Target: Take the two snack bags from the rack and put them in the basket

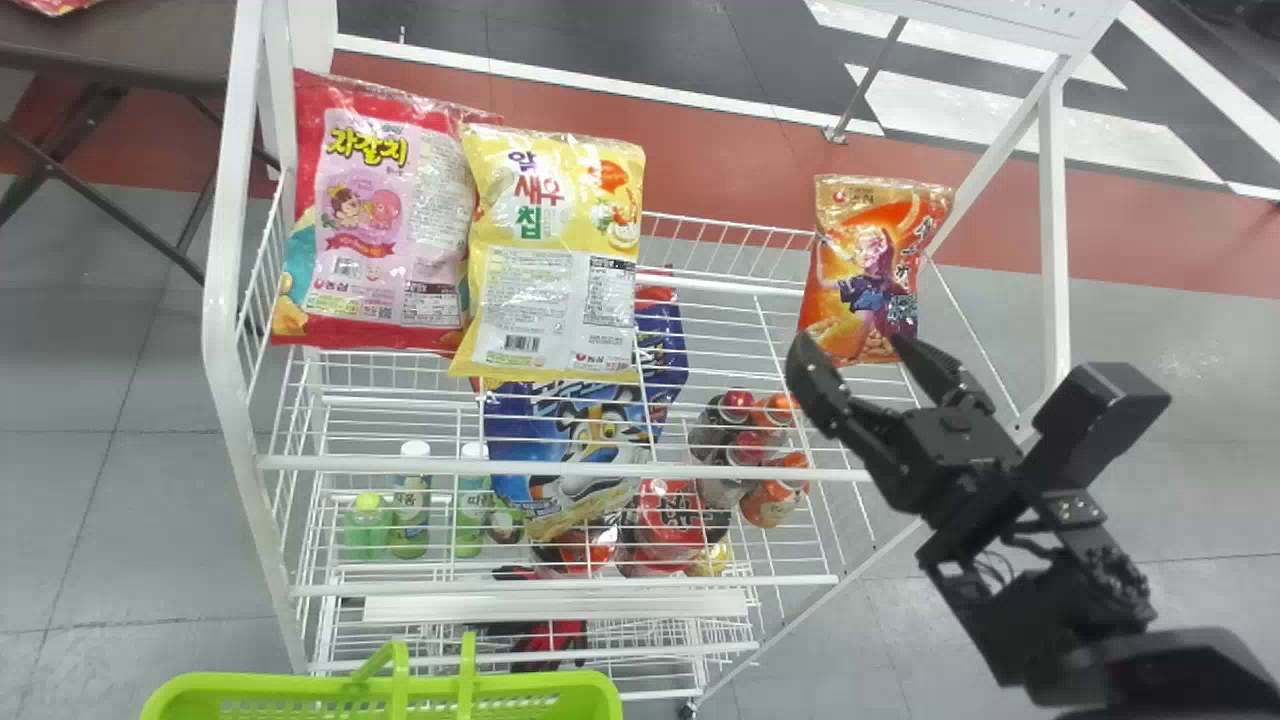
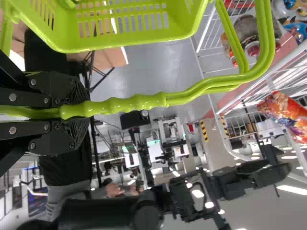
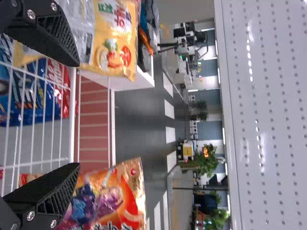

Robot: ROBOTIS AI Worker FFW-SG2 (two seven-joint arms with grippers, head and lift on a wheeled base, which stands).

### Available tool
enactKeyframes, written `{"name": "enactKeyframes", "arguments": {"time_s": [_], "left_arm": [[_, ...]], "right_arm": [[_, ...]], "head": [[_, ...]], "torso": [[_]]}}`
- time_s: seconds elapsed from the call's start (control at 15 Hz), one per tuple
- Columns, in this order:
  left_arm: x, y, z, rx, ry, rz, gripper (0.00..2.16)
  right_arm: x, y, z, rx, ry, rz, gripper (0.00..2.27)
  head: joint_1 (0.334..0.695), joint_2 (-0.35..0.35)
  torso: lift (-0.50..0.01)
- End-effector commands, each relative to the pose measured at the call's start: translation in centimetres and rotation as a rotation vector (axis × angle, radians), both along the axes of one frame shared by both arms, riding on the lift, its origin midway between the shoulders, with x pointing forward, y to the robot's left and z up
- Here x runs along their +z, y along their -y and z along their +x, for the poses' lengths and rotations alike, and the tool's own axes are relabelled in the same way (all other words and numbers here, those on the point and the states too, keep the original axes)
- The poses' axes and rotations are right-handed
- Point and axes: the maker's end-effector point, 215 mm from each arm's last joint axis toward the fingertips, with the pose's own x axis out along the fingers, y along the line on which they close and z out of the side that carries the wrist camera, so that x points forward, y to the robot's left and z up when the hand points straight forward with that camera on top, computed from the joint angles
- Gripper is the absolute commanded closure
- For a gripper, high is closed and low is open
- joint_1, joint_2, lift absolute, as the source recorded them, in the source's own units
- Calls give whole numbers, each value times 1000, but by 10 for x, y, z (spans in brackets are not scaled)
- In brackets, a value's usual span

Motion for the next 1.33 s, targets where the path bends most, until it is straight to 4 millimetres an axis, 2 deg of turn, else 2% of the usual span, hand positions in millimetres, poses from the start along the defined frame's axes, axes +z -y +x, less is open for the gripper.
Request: {"name": "enactKeyframes", "arguments": {"time_s": [0.0, 0.13, 0.33, 0.53, 0.67, 0.87, 1.13, 1.27], "left_arm": [[-1, 2, -7, -14, -16, 7, 1868], [-9, 8, -15, -46, -31, 40, 1868], [-12, 9, -18, -55, -41, 53, 1868], [-12, 9, -19, -56, -45, 56, 1868], [-13, 8, -19, -55, -49, 55, 1868], [-11, 6, -14, -58, -43, 50, 1868], [-8, 5, -11, -77, -47, 50, 1868], [-10, 4, -9, -77, -45, 55, 1868]], "right_arm": [[-12, 22, 28, -34, -31, 0, 60], [-32, 41, 44, -64, -55, -12, 60], [-44, 53, 82, -66, -71, -18, 60], [-49, 68, 113, -97, -85, -35, 63], [-51, 81, 125, -121, -100, -32, 63], [-55, 104, 127, -155, -116, -35, 70], [-63, 150, 115, -233, -137, -32, 73], [-66, 164, 116, -246, -146, -30, 73]], "head": [[695, -350], [695, -350], [695, -350], [695, -350], [695, -350], [695, -350], [695, -350], [695, -350]], "torso": [[-11], [-11], [-11], [-11], [-11], [-11], [-11], [-11]]}}
